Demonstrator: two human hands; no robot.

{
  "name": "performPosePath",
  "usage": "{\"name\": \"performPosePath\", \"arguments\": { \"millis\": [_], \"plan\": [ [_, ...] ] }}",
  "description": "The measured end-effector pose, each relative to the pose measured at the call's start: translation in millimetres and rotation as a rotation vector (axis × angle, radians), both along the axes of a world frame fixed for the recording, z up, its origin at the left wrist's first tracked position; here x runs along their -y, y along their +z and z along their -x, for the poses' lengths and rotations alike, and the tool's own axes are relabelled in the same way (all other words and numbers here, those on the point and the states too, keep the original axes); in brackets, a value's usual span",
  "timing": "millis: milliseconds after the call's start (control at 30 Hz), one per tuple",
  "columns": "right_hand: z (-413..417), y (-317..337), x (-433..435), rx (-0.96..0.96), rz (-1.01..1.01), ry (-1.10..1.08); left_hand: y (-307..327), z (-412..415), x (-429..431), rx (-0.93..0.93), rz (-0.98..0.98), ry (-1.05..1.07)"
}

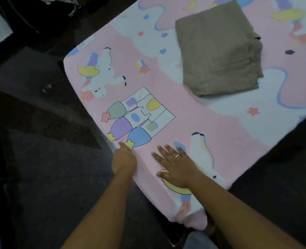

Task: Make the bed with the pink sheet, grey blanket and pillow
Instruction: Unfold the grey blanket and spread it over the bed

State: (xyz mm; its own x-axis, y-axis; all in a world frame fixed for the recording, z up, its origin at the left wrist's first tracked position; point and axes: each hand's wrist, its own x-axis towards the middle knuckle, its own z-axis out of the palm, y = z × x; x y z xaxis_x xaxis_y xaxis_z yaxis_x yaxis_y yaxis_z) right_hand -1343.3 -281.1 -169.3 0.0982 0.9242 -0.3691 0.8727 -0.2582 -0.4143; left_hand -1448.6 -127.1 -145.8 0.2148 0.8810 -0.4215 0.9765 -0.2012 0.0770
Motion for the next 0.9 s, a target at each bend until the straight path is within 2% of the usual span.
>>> {"name": "performPosePath", "arguments": {
  "millis": [100, 200, 267, 367, 500, 533, 600, 800, 833, 900],
  "plan": [
    [9.0, 4.2, 9.1, -0.048, -0.032, 0.108, 6.1, -2.3, -8.6, -0.167, 0.04, -0.158],
    [9.2, 6.7, 14.2, -0.135, -0.126, 0.131, 10.2, -4.8, -14.3, -0.211, 0.062, -0.255],
    [0.3, 1.8, 11.9, -0.169, -0.166, -0.054, 11.5, -7.1, -16.2, -0.25, 0.079, -0.335],
    [-19.5, -11.3, -12.8, -0.001, -0.225, -0.425, 15.4, -11.9, -27.7, -0.288, 0.131, -0.453],
    [-4.8, -22.5, -98.6, 0.16, -0.08, -0.702, 29.1, -14.7, -73.2, -0.183, 0.309, -0.595],
    [7.8, -22.4, -130.9, 0.201, -0.081, -0.714, 31.8, -13.7, -95.9, -0.16, 0.355, -0.6],
    [27.2, -21.3, -186.8, 0.16, -0.065, -0.636, 43.3, -5.2, -138.3, -0.13, 0.418, -0.617],
    [45.1, 9.3, -293.7, 0.073, -0.076, -0.205, 64.9, 26.2, -283.9, -0.07, 0.214, -0.708],
    [40.7, 14.0, -302.3, 0.051, -0.082, -0.216, 67.6, 23.6, -300.8, -0.024, 0.197, -0.7],
    [19.7, 21.3, -313.8, 0.028, -0.146, -0.373, 67.6, 12.3, -324.6, 0.081, 0.158, -0.709]
  ]
}}
